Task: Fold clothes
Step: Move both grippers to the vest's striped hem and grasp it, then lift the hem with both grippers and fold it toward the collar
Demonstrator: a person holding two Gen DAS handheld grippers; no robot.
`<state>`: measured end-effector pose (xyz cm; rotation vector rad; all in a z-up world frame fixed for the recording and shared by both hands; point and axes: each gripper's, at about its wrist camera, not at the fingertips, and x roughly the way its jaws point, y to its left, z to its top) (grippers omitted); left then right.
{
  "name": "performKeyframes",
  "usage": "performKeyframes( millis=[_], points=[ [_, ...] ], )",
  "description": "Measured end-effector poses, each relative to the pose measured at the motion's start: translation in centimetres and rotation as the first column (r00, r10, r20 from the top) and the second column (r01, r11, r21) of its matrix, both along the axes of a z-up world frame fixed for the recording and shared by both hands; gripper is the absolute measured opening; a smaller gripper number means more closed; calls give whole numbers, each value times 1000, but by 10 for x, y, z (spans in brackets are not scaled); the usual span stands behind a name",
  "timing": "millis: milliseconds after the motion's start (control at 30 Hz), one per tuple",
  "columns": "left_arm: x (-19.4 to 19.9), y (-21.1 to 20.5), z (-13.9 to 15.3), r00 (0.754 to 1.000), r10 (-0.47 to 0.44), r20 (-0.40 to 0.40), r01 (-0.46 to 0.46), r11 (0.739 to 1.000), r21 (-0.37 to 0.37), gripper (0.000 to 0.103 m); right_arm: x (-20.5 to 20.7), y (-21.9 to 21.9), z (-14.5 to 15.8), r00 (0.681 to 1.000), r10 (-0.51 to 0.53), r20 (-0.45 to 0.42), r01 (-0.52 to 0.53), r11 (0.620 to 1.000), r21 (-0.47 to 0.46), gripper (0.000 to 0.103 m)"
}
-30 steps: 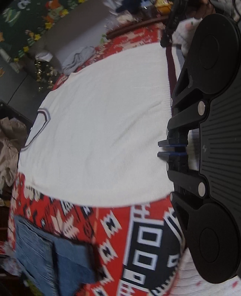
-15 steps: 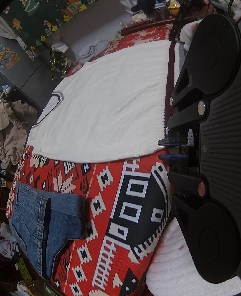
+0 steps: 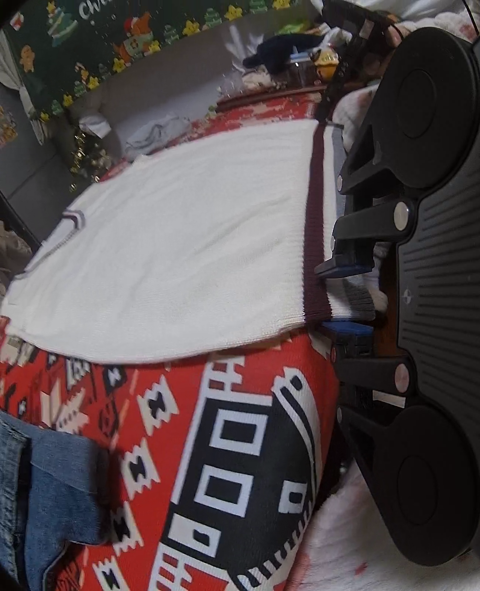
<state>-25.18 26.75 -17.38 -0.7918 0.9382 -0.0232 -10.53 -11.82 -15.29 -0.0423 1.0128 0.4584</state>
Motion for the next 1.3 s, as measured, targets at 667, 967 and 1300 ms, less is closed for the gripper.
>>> performKeyframes(
  millis=[667, 967, 1300],
  points=[
    [10, -2, -7, 1000, -23, -21, 22, 999, -32, 20, 38, -60, -46, 928, -53, -368, 177, 933, 313, 34],
    [17, -4, -15, 997, -44, -66, 40, 997, -60, 21, 53, -57, -70, 903, 1, -430, 196, 889, 414, 35],
    [10, -6, -5, 999, -9, -48, 8, 1000, -5, 11, 46, -50, -63, 929, 17, -369, 153, 891, 427, 12]
  ],
)
